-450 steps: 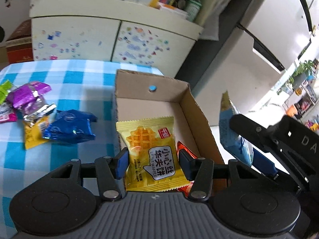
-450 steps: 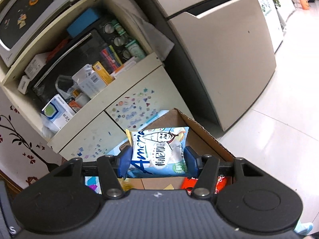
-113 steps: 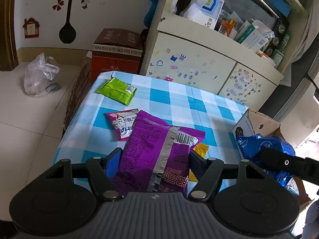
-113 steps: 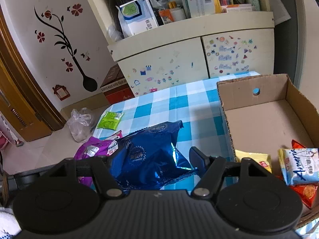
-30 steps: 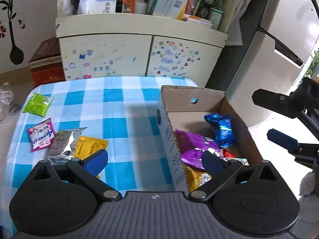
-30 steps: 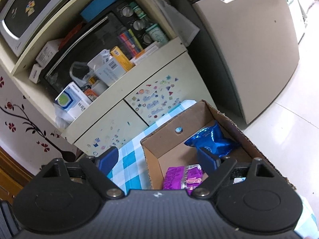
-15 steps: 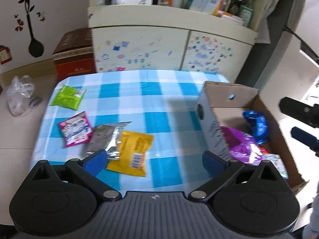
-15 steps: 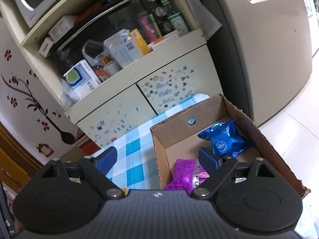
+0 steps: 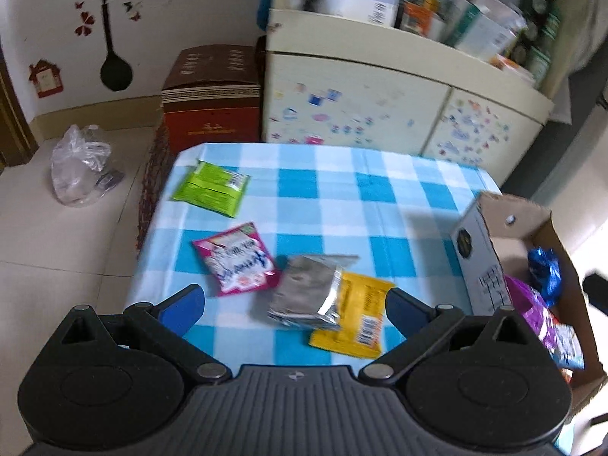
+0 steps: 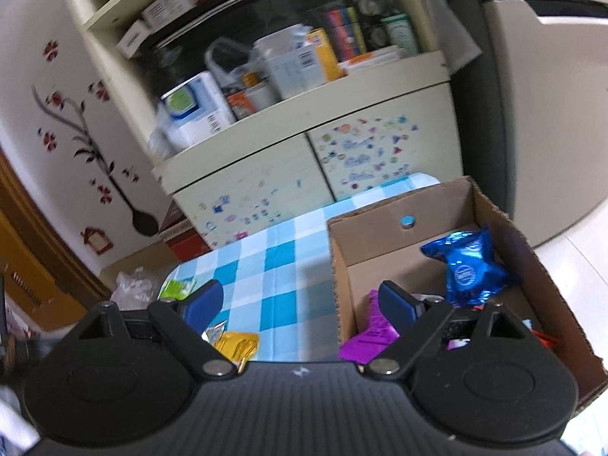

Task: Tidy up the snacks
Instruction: 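Move both tools back from the box over the remaining snacks on the table, then lower the right tool onto the silver foil bag while the left tool approaches the pink Amerio bag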

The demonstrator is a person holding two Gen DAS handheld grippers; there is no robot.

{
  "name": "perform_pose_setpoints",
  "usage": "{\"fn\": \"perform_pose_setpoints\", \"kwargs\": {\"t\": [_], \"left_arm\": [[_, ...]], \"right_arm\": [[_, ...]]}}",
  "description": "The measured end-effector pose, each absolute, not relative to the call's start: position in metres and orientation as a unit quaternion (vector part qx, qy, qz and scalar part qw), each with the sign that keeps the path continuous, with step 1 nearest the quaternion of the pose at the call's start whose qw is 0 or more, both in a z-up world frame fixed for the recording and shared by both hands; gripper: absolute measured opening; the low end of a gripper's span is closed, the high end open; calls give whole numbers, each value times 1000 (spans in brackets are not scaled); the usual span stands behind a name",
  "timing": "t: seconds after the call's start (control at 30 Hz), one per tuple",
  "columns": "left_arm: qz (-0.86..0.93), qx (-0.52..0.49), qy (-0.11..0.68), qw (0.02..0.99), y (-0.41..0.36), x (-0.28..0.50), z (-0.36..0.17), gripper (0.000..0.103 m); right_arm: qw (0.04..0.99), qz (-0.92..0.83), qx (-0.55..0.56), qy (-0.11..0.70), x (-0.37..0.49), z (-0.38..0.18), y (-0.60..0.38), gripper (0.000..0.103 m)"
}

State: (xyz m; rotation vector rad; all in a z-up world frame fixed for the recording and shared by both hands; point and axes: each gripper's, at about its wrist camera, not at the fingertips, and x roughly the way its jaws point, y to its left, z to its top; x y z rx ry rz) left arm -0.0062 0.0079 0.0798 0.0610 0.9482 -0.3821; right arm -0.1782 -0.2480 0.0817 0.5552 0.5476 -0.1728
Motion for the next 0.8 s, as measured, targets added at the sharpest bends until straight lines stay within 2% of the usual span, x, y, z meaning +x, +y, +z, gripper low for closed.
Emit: {"fn": "perform_pose_setpoints", "kwargs": {"t": [0.23, 0.53, 0.67, 0.8], "left_arm": [[-155, -6, 463, 873, 37, 28, 78, 103], [-127, -35, 496, 858, 55, 65, 48, 103], [-117, -64, 523, 842, 56, 81, 31, 103], [-105, -48, 523, 845, 44, 93, 20, 103]], "right_arm": [[920, -62, 244, 301, -164, 71, -221, 89], [917, -39, 227, 327, -148, 61, -193, 88], [911, -39, 225, 344, -138, 50, -182, 88], [906, -41, 220, 360, -129, 40, -171, 88]]}}
